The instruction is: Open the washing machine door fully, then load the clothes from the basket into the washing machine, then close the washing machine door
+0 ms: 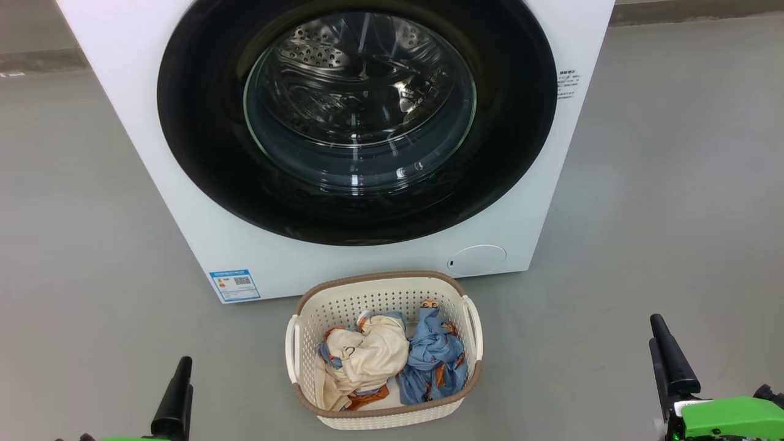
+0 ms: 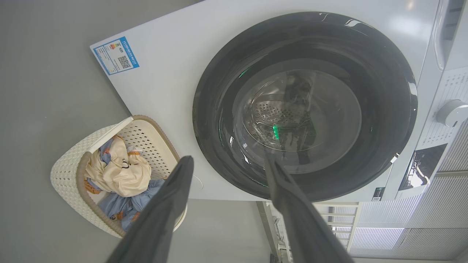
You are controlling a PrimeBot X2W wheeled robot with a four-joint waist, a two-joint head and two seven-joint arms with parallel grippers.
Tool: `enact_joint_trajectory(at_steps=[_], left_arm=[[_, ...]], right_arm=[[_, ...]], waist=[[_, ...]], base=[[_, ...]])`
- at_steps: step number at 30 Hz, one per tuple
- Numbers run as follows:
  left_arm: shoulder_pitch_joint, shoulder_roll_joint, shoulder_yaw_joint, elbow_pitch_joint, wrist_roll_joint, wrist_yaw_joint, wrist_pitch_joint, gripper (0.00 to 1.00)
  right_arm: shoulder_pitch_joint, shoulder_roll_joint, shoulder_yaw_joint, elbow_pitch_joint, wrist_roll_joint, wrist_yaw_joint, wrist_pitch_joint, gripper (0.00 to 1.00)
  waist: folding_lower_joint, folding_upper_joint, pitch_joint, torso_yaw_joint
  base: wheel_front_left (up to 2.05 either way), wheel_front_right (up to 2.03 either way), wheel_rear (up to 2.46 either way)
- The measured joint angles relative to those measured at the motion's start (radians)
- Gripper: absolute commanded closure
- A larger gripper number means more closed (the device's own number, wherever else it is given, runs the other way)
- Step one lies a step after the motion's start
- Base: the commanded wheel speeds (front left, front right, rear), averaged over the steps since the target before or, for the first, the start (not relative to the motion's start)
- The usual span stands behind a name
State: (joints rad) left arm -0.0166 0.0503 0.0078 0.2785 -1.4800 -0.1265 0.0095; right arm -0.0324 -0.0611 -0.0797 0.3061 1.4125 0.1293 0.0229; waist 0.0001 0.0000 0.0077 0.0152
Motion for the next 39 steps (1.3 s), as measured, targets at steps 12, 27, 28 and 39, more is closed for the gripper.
enact_joint_trajectory(at_steps=[12, 27, 28, 39], left_arm=[[-0.003, 0.002, -0.012, -0.023, 0.109, 0.0, -0.028, 0.0], [-0.003, 0.016, -0.024, -0.034, 0.303, 0.0, -0.064, 0.0], [-0.003, 0.016, -0.023, -0.036, 0.318, 0.0, -0.07, 0.0], [-0.004, 0.018, -0.027, -0.052, 0.465, -0.001, -0.099, 0.0]], right_arm=[[-0.016, -0.01, 0.036, -0.006, -0.127, 0.0, -0.034, 0.0], [-0.024, -0.037, 0.085, -0.015, -0.279, 0.0, -0.073, 0.0], [-0.024, -0.038, 0.09, -0.016, -0.288, 0.0, -0.076, 0.0], [-0.044, -0.056, 0.123, -0.016, -0.398, 0.0, -0.105, 0.0]], waist=[[0.0, 0.0, 0.006, 0.005], [0.0, 0.0, 0.014, 0.011], [0.0, 0.0, 0.014, 0.012], [0.0, 0.0, 0.02, 0.018]], base=[[0.0, 0.0, 0.0], [0.0, 0.0, 0.0], [0.0, 0.0, 0.0], [0.0, 0.0, 0.0]])
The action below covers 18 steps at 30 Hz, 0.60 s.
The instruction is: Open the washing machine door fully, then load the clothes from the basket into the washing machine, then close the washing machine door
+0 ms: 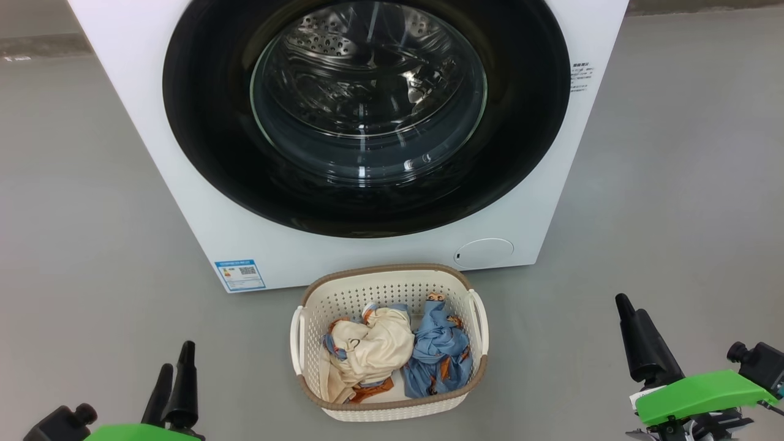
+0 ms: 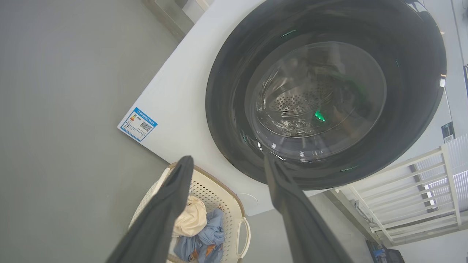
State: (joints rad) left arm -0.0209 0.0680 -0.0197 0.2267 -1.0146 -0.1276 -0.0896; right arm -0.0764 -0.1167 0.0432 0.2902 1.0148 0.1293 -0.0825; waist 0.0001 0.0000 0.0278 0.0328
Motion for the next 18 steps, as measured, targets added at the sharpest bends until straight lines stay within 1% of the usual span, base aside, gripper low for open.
enact_joint_trajectory(at_steps=[2, 4, 18], left_arm=[[0.0, 0.002, -0.002, 0.0, 0.027, 0.0, -0.007, 0.0], [0.0, 0.004, -0.002, -0.001, 0.077, 0.0, -0.013, 0.0], [-0.007, 0.006, -0.011, -0.013, 0.251, 0.0, -0.051, 0.0]], right_arm=[[-0.001, -0.003, 0.003, 0.003, -0.021, 0.0, -0.006, 0.0], [-0.004, -0.004, 0.006, 0.008, -0.057, 0.0, -0.013, 0.0], [-0.006, -0.005, 0.026, 0.02, -0.2, 0.0, -0.053, 0.0]], waist=[[0.0, 0.0, 0.001, 0.001], [0.0, 0.0, 0.002, 0.001], [0.0, 0.0, 0.0, 0.006]], base=[[0.0, 0.0, 0.0], [0.0, 0.0, 0.0], [0.0, 0.0, 0.0]])
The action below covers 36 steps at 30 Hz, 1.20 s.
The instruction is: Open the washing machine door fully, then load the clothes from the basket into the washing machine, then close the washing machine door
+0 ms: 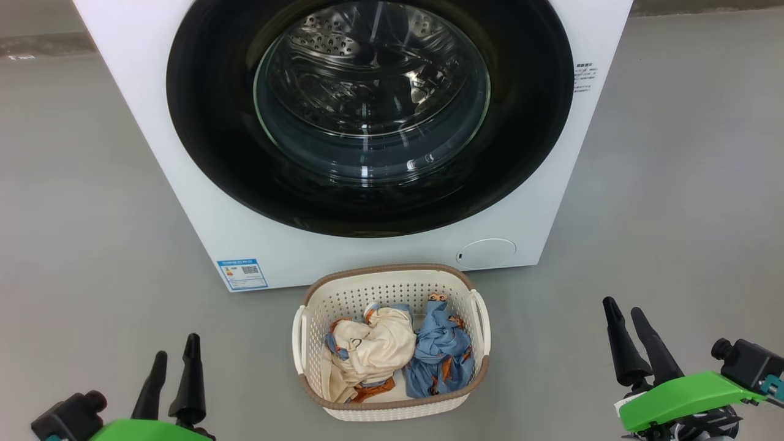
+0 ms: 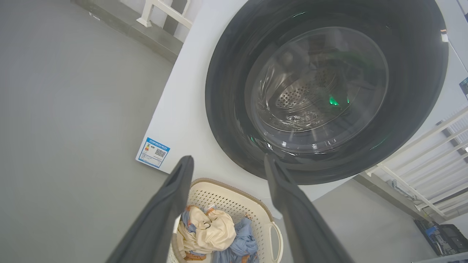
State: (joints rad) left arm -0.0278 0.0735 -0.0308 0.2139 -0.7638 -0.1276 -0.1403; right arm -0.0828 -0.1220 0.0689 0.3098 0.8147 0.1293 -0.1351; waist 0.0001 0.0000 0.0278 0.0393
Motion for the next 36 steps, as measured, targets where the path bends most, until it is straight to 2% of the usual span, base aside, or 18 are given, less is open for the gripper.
enact_joint_trajectory(at_steps=[18, 36], left_arm=[[0.0, 0.007, -0.013, -0.011, 0.218, 0.0, -0.046, 0.0], [-0.005, 0.007, 0.002, 0.011, 0.409, 0.0, -0.091, 0.0]], right_arm=[[0.0, -0.013, 0.02, 0.006, -0.161, 0.0, -0.049, 0.0], [-0.009, -0.006, -0.016, 0.021, -0.337, 0.0, -0.096, 0.0]], waist=[[0.0, 0.0, -0.005, 0.01], [0.0, 0.0, -0.001, 0.019]], base=[[0.0, 0.0, 0.0], [0.0, 0.0, 0.0]])
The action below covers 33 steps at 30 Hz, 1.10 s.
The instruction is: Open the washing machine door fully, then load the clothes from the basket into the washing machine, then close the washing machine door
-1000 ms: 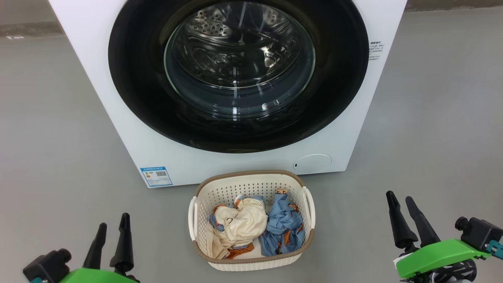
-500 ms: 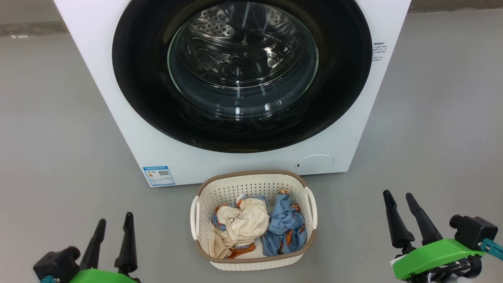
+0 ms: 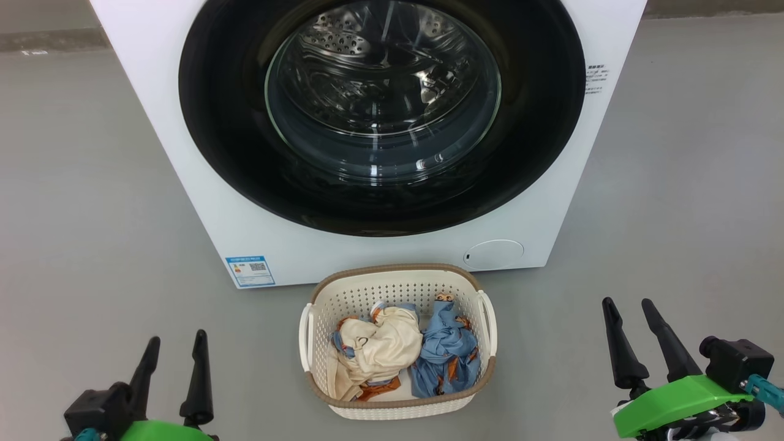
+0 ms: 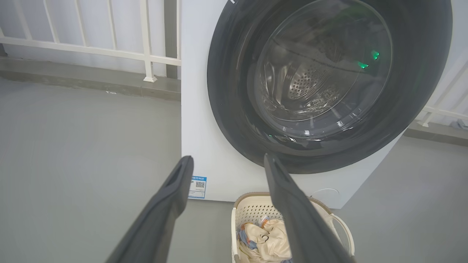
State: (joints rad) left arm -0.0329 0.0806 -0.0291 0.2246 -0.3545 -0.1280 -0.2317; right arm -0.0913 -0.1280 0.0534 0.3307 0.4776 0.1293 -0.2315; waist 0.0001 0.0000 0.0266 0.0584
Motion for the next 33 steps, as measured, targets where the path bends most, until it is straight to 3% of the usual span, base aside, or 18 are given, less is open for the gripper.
enact_joint_trajectory(at_steps=[8, 33], left_arm=[[-0.009, 0.003, -0.003, 0.015, 0.071, -0.001, -0.016, 0.0], [-0.015, 0.002, 0.039, 0.033, 0.134, -0.001, -0.016, 0.0]], right_arm=[[0.0, 0.004, -0.009, 0.0, -0.08, 0.0, -0.017, 0.0], [0.0, 0.022, -0.028, -0.015, -0.099, 0.0, -0.017, 0.0]], waist=[[0.0, 0.0, 0.004, -0.001], [0.0, 0.0, 0.015, -0.003]], base=[[0.0, 0.0, 0.0], [0.06, 0.06, -0.12]])
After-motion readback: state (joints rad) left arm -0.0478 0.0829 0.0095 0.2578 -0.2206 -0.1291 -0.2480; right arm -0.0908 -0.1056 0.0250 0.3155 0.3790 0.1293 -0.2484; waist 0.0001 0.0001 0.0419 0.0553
